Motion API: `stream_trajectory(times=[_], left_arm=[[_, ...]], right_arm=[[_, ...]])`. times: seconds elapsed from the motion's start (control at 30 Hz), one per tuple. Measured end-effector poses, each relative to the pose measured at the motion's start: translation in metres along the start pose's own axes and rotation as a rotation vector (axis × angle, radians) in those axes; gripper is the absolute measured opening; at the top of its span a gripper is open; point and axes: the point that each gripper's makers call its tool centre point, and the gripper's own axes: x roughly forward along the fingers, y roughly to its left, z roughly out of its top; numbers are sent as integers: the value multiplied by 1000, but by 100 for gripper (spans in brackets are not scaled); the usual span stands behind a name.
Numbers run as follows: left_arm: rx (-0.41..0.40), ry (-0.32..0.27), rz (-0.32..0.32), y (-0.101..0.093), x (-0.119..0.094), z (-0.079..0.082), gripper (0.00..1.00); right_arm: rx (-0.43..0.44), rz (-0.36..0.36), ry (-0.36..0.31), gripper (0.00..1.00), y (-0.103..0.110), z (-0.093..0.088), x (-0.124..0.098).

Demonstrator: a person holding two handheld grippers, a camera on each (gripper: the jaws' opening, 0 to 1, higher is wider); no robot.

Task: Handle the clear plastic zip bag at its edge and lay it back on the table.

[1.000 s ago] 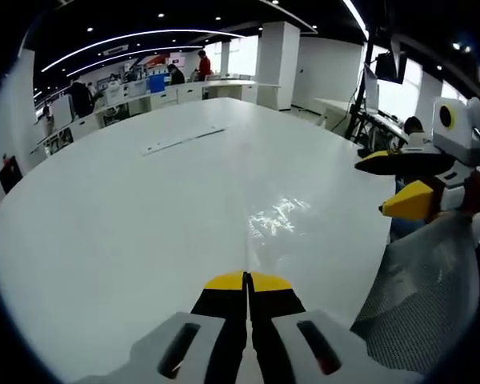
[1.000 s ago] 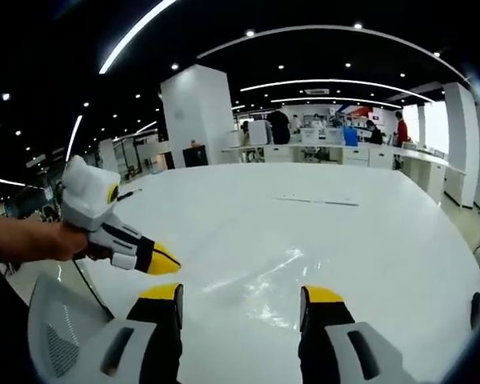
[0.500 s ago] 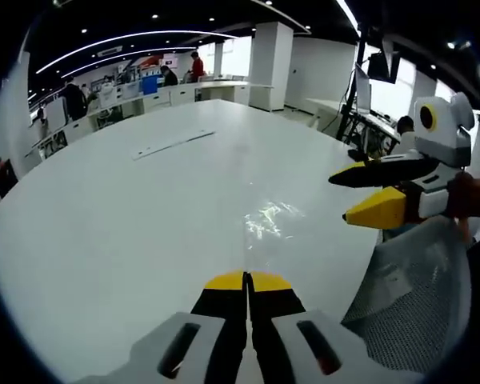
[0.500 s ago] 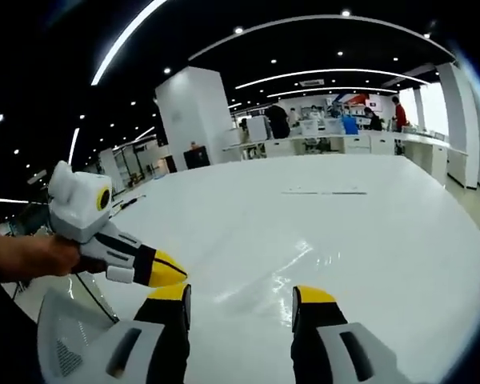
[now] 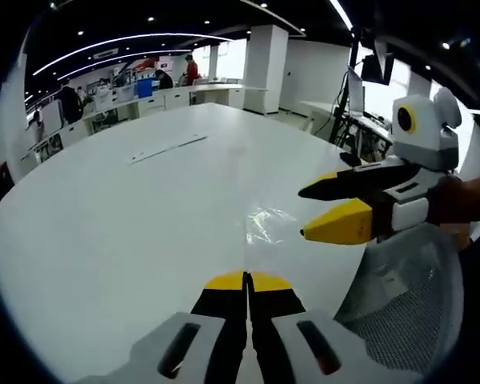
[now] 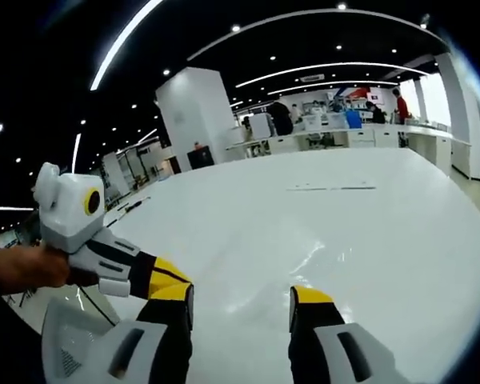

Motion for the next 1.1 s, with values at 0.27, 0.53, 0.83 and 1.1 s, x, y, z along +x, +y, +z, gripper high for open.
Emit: stream_trajectory(times=[0.27, 0.53, 0.83, 1.1], left_arm=[[1, -9, -16, -7, -2, 5, 0], [1, -25, -32, -15, -4, 11, 0], [10, -32, -53, -23, -5, 14, 0], [23, -42, -69, -32, -6, 21, 0]], right_arm=[[17, 15, 3, 44, 5, 1, 4], [29, 19, 4, 42, 7, 2, 5], [51, 25, 1, 40, 10, 4, 6], [69, 30, -4, 36, 9, 6, 7]])
